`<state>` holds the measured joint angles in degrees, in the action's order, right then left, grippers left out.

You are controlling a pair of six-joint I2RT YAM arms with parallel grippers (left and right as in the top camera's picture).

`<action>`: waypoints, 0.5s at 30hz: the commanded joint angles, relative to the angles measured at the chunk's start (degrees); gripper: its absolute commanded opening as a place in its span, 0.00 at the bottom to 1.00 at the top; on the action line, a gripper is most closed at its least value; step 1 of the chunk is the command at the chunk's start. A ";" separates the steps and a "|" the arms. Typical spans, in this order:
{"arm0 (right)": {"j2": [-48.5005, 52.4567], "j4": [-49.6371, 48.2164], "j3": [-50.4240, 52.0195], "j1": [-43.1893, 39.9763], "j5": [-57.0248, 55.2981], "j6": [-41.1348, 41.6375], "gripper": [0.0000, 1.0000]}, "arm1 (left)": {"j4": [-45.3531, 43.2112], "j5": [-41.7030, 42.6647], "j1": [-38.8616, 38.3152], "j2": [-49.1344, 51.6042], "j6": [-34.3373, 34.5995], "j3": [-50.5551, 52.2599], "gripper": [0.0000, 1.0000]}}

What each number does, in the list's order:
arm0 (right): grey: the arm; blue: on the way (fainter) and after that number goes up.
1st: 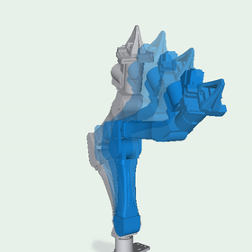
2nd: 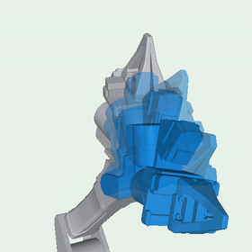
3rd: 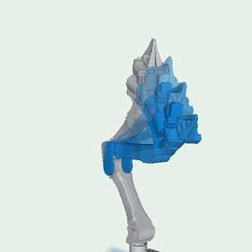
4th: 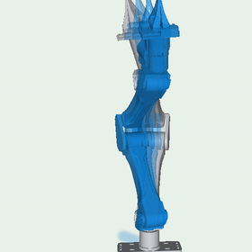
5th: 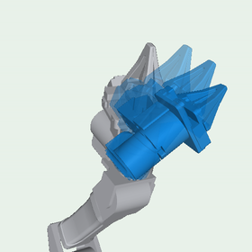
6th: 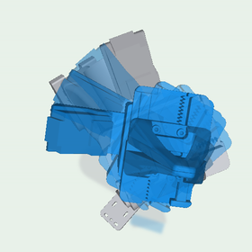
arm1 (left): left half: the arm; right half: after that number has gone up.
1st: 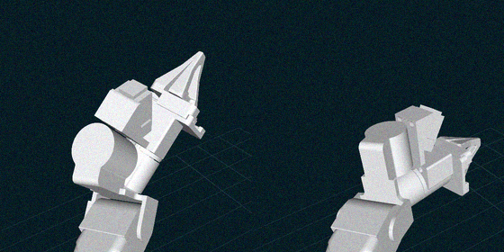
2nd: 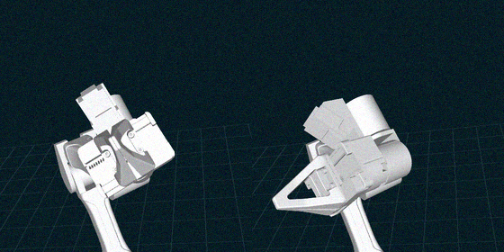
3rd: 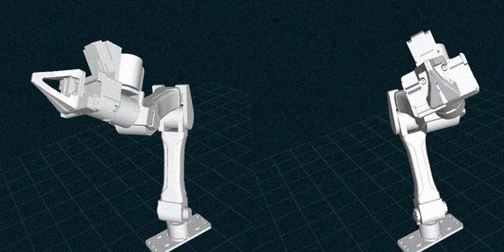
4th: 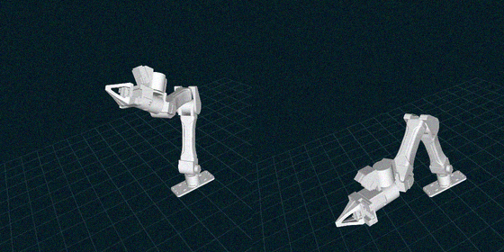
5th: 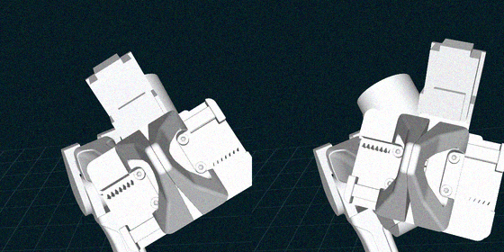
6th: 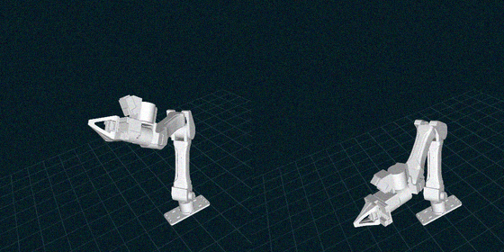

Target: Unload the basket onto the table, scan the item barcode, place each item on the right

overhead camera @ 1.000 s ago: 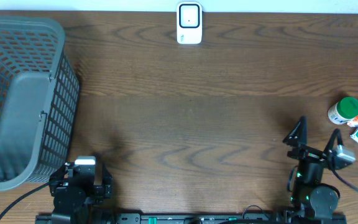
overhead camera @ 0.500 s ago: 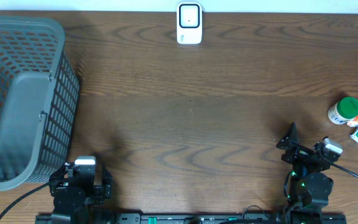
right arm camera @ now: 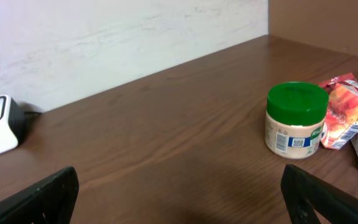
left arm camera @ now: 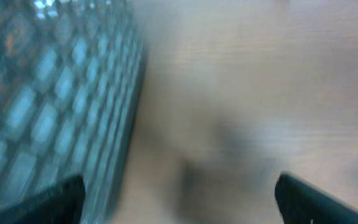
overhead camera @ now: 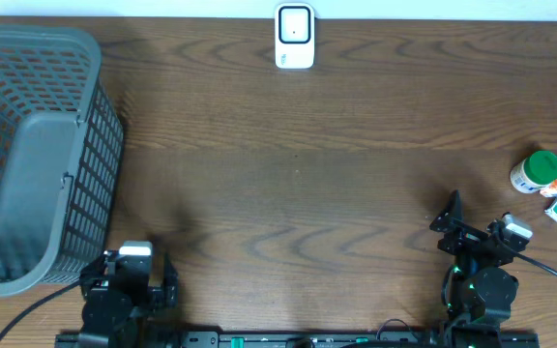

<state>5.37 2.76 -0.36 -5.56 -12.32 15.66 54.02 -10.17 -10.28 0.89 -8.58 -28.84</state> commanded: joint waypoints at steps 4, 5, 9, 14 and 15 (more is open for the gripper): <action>0.15 0.24 0.04 -0.35 -0.70 -0.92 0.99 | -19.96 12.59 0.26 -0.22 0.79 3.58 0.95; 0.15 0.24 0.04 -0.35 -0.70 -0.92 0.99 | -22.80 12.72 0.39 -0.22 0.79 5.35 0.95; 0.17 0.26 0.04 -0.35 -0.70 -0.92 0.99 | -33.77 12.79 1.62 -0.24 2.16 12.59 0.95; 0.17 0.26 0.04 -0.35 -0.70 -0.92 0.99 | -42.71 12.79 4.68 -0.28 7.65 19.19 0.95; 0.17 0.24 0.04 -0.35 -0.70 -0.94 0.99 | -44.22 12.79 5.70 -0.42 8.79 20.94 0.95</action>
<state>5.52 2.76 -0.36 -5.56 -12.47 15.66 12.45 1.65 -6.55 0.97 -4.27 -10.50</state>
